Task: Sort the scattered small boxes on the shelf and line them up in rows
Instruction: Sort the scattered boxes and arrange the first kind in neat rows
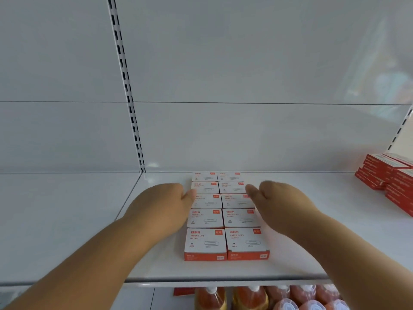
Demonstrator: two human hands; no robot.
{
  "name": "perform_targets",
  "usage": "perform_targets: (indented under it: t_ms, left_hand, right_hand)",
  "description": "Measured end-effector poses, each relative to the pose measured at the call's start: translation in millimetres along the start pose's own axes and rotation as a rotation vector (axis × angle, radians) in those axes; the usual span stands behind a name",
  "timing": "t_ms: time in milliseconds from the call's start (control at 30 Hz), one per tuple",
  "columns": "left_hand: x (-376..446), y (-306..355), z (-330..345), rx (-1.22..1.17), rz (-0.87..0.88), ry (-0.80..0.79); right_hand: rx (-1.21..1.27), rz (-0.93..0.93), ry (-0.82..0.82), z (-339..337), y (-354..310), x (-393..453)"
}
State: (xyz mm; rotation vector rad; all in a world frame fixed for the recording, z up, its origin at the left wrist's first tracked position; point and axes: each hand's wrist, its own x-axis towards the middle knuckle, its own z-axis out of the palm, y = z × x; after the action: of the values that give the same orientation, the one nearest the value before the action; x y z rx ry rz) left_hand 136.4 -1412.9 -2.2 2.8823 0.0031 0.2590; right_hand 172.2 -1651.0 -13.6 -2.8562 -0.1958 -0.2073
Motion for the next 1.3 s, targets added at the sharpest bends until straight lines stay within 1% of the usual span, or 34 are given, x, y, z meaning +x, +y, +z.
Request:
perform_targets:
  t_ms: [100, 133, 167, 267, 367, 567, 733, 833, 933, 1000, 1100, 1300]
  left_hand:
    - [-37.0, -7.8, -3.8, -0.01, 0.035, -0.164]
    - [-46.0, -8.9, -3.2, -0.005, 0.053, -0.193]
    - [-52.5, -8.8, -1.9, 0.003, 0.067, -0.193]
    - [-59.6, -2.3, 2.6, 0.028, 0.077, -0.124]
    - [-63.4, 3.4, 5.6, 0.035, 0.071, -0.062]
    - [-76.7, 4.7, 5.9, 0.053, 0.067, 0.014]
    - [-73.2, 6.7, 8.4, 0.063, 0.079, -0.006]
    - [-70.5, 4.0, 8.6, 0.029, 0.08, -0.028]
    - [-59.3, -3.5, 5.7, -0.035, 0.052, -0.12]
    - [-47.4, -6.6, 4.0, -0.052, 0.025, -0.16]
    - [-34.2, -3.8, 5.6, 0.006, 0.024, -0.155]
    - [-32.1, 0.9, 12.5, 0.028, 0.043, -0.112]
  right_hand:
    - [-0.04, -0.012, -0.074, -3.3, 9.1, -32.5]
    - [-0.046, -0.024, -0.081, -2.4, 9.7, -41.3]
    - [-0.049, -0.039, -0.075, -1.3, 9.1, -48.4]
    - [-0.039, -0.076, -0.038, -0.8, 4.7, -60.5]
    - [-0.056, -0.102, -0.036, -2.5, 1.8, -67.9]
    - [-0.077, -0.124, -0.029, -5.7, -0.4, -79.7]
    - [-0.096, -0.134, -0.033, -4.7, -3.2, -77.3]
    - [-0.085, -0.133, -0.039, -4.6, -1.3, -76.0]
    - [-0.007, -0.087, -0.08, -7.3, 0.0, -68.9]
    - [0.001, -0.034, -0.085, -8.2, -0.1, -59.5]
    - [-0.056, -0.013, -0.065, -5.5, -2.8, -46.2]
    - [-0.103, -0.032, -0.097, 3.3, -3.8, -38.0]
